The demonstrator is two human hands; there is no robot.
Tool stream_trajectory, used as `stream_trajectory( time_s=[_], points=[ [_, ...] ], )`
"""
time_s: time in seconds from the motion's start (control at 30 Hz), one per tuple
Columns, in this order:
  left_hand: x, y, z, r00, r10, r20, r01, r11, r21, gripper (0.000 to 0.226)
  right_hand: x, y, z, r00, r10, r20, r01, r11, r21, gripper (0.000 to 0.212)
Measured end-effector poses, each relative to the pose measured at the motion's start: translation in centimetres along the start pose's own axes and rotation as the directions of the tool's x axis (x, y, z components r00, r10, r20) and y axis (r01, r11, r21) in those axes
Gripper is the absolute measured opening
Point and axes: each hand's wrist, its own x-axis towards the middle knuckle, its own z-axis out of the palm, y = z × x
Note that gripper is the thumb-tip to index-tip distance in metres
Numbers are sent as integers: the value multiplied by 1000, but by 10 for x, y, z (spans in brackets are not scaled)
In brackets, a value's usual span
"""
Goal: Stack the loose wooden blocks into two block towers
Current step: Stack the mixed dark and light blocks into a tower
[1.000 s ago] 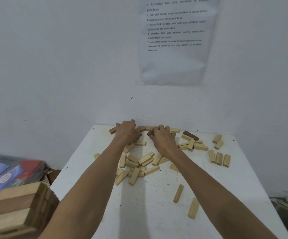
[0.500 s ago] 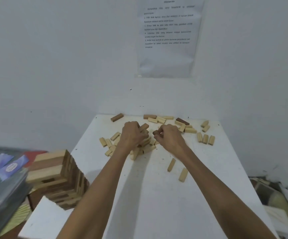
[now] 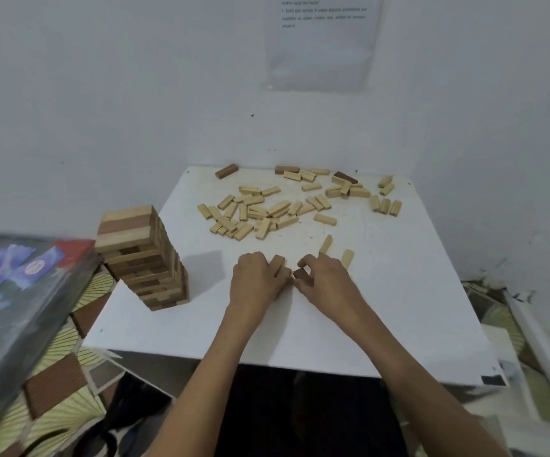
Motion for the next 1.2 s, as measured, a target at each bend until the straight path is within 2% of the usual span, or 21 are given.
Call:
stream_trajectory(
  time_s=[0.1,0.17,0.23,0.33,0.43,0.5,0.63,0.87,0.93,1.0,1.07,1.13,1.2],
  points=[
    [-20,-7,-9,1000,-15,-7,15,1000,16,61,-18,4,-3,999,26,34,-27,999,30,46],
    [-29,-16,-14,1000,16,-15,-15,998,60,53,-26,10,-14,988,25,154,-34,998,55,62],
    [-34,-25,-19,997,67,35,-72,986,148,38,-31,14,-26,950,-8,311,-8,999,49,75],
    [-41,-28,-21,986,118,117,-133,982,135,44,-28,17,-34,897,-57,439,61,998,5,79],
    [-51,-23,-16,977,188,102,-194,980,51,43,-21,19,-35,901,-106,421,105,994,25,67],
    [-53,-22,-12,975,196,107,-203,978,57,46,-16,21,-35,901,-122,417,105,992,64,61],
    [-50,-15,-10,980,150,134,-166,979,116,74,-8,23,-34,924,-59,377,-2,987,161,67],
    [-36,-12,-14,977,125,175,-148,981,123,70,-4,31,-33,934,-79,348,32,990,138,67],
    [-33,-15,-14,966,150,212,-178,976,123,97,-4,34,-31,928,-94,360,47,990,136,70],
    [-29,-15,-20,937,163,310,-196,978,77,130,-5,36,-31,919,-104,380,56,989,135,82],
    [-22,-15,-28,880,175,441,-222,973,57,140,-6,37,-32,913,-105,395,58,990,129,95],
    [-15,-14,-32,829,211,518,-290,954,75,132,-6,37,-32,913,-125,389,90,990,107,95],
    [-10,-14,-33,813,251,525,-337,939,72,105,-6,35,-33,915,-150,375,122,988,98,88]
  ],
)
